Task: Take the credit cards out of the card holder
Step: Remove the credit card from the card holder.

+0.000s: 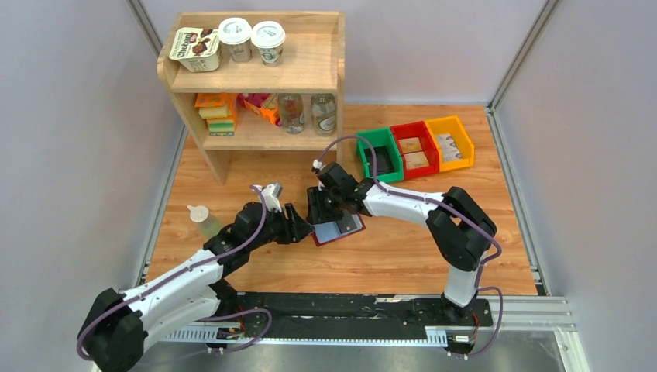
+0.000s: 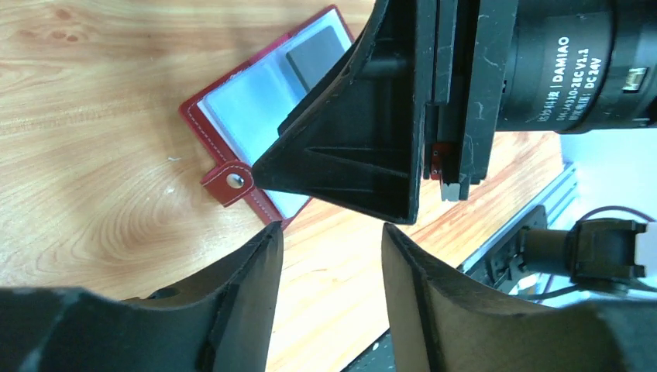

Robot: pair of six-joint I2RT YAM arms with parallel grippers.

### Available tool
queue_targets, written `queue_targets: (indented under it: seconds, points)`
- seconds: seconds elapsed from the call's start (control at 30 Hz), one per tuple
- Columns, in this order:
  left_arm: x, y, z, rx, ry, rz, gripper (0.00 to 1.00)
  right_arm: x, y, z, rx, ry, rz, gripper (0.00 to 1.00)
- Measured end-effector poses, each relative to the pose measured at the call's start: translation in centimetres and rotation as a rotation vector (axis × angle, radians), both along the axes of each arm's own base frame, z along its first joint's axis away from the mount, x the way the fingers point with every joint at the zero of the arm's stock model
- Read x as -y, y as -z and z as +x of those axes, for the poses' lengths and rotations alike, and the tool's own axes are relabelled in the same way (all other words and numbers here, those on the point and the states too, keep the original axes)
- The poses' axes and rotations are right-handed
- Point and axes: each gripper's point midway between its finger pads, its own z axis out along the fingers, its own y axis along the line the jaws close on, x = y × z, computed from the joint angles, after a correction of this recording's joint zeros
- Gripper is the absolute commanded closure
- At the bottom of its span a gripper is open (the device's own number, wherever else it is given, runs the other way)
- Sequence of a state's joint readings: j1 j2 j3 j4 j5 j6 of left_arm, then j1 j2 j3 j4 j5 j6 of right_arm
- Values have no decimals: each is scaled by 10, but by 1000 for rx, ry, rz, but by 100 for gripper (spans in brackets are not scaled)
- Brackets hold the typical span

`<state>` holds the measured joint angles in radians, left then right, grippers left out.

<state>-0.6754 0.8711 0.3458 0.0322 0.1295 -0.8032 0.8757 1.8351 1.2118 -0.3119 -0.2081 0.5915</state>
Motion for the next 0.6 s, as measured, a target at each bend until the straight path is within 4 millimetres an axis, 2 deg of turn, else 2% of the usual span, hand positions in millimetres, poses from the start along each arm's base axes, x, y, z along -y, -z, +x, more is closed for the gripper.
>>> queue_targets:
  seconds: [0.1, 0.23, 0.33, 0.43, 0.5, 0.6]
  points:
    - [0, -8, 1, 20, -3, -14, 27, 11, -5, 9, 13, 21, -8, 46]
    - [6, -6, 4, -8, 5, -11, 24, 46, -16, 29, 20, 100, 2, 44]
    - [17, -4, 12, -47, 15, -12, 29, 81, -24, 46, 17, 177, 25, 43]
    - [31, -3, 21, -77, 26, -25, 34, 105, -25, 60, 4, 226, 44, 43]
    - [39, -2, 28, -93, 29, -40, 36, 113, -22, 61, -6, 231, 42, 44]
    - [51, 8, 39, -126, 19, -56, 39, 114, -15, 54, -21, 209, 36, 48]
